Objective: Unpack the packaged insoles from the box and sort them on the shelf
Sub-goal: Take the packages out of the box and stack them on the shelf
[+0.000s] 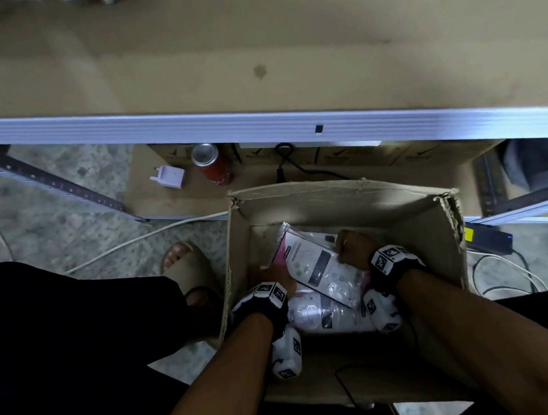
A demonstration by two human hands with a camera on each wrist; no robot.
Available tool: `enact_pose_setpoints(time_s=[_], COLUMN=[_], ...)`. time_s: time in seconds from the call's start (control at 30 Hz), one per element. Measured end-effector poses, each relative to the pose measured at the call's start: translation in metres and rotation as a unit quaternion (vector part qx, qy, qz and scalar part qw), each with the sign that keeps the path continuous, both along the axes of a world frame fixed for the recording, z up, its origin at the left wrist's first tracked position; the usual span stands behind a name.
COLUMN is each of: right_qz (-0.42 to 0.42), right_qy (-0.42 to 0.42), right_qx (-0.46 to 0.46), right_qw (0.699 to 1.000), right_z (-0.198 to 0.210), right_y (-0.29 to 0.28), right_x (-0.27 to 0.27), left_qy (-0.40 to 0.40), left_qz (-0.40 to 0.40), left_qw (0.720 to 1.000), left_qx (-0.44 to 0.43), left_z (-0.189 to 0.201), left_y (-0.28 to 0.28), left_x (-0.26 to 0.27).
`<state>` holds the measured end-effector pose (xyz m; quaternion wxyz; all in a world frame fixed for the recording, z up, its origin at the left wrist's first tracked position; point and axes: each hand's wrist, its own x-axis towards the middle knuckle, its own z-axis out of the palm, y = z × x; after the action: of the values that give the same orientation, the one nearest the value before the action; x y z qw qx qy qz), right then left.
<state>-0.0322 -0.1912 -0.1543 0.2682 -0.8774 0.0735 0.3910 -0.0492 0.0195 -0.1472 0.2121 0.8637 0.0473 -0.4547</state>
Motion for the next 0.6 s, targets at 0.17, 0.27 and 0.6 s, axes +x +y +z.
enact_pose_setpoints(time_s=[0.17, 0.27, 0.6], right_qz=[0.012, 0.005, -0.053], right_qy=[0.023, -0.006, -0.196], right_qx=[-0.044, -0.06, -0.151], right_qw=[0.999, 0.998, 0.967], right_z=[0.022, 0.038, 0.106], right_y=[0.0, -0.003, -0.006], right_x=[0.0, 0.0, -0.021], left_qy=[0.032, 0.009, -0.1], left_qz=[-0.009, -0.043, -0.099], left_qw=[0.998, 0.997, 0.989], left_qx=[0.048, 0.062, 0.037], left_z=[-0.012, -0.02, -0.034], left_y=[0.002, -0.003, -0.026], left_x=[-0.008, -0.014, 0.008])
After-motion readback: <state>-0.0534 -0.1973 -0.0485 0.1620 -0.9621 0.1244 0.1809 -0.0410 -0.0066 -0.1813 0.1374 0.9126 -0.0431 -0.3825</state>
